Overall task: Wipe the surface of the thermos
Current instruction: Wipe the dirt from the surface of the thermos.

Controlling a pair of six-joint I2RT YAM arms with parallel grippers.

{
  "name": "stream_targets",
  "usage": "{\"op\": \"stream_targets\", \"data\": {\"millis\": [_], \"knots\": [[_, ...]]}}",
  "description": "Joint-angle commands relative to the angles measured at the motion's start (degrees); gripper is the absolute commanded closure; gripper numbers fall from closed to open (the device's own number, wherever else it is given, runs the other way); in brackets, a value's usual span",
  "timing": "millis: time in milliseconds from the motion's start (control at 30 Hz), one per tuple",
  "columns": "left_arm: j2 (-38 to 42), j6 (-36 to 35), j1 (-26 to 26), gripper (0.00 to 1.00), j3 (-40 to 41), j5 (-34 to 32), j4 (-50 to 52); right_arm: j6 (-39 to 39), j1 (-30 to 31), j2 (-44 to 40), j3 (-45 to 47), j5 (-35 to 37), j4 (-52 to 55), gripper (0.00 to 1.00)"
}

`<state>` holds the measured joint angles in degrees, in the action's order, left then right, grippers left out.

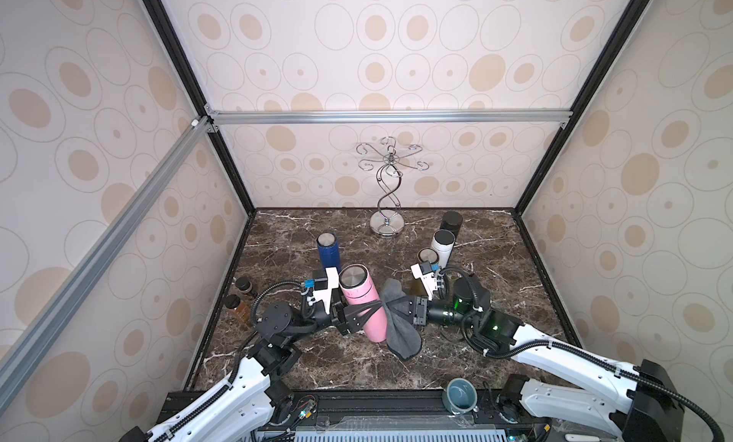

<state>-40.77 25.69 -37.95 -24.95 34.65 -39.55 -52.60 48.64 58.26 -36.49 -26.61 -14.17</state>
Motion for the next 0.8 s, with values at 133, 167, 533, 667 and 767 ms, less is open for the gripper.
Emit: {"op": "stream_targets", "data": {"millis": [133, 167, 533, 667, 767], "knots": [[-3.0, 3.9, 1.2, 1.00, -0.2, 1.0, -14.8, 2.8, 0.5, -2.4, -7.2, -2.0, 0.5, 1.00], [-3.9, 4.8, 1.2, 1.00, 0.1, 1.8, -16.5, 3.2, 0.5, -1.4, -8.5, -2.5, -0.3, 1.00], [-7.1, 5.1, 1.1, 1.00, 1.2, -4.0, -18.6, 4.4, 0.2, 6.3, -14.5, -5.9, -1.1, 1.00], [-7.1, 1.0, 1.2, 1.00, -0.2, -9.8, -12.0, 10.8, 0.2, 1.4, -17.1, 3.1, 9.5, 1.00], [-7.0, -0.6, 1.2, 1.00, 0.0, -13.5, -9.9, 14.6, 0.2, 0.0, -21.6, 6.5, 14.2, 1.00]]}}
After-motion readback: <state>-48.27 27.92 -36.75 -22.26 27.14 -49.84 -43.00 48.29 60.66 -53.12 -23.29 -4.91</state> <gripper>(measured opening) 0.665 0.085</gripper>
